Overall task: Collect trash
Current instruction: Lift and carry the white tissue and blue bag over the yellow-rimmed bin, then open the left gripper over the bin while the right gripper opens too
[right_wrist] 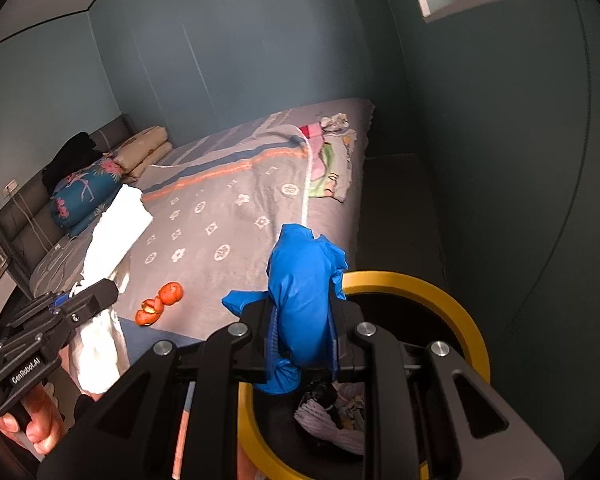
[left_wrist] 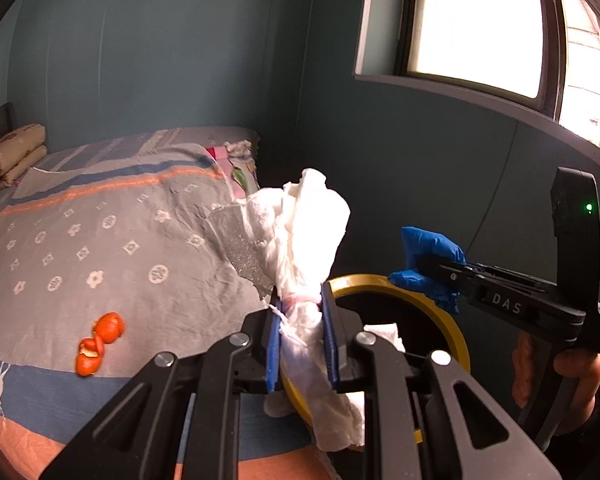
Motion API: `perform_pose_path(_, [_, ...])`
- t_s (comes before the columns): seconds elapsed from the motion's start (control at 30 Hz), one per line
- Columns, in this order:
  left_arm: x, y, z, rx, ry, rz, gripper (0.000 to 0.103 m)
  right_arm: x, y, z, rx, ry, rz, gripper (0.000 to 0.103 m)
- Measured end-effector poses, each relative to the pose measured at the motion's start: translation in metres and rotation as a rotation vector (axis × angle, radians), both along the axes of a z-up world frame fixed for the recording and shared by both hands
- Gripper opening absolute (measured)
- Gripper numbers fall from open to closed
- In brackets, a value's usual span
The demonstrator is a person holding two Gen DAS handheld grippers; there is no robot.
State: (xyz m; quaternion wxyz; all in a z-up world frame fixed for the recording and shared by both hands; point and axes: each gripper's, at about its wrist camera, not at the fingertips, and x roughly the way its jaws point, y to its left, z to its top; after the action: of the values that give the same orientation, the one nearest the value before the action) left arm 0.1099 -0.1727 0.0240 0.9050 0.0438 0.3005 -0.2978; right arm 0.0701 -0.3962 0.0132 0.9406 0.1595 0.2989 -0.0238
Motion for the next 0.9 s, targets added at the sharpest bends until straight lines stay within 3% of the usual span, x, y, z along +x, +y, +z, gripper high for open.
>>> perform_pose_path(0.67, [0.021, -0.053, -0.060, 0.032, 0.155, -0.073, 0.017, 0.014, -0.054, -0.054, 0.119, 0.045, -0.095, 0.024])
perform_pose_path(0.9, [0.024, -0.053, -0.067, 0.023, 0.193, -0.091, 0.028, 0.016, -0.058, -0.057, 0.142, 0.031, -0.116, 0.031])
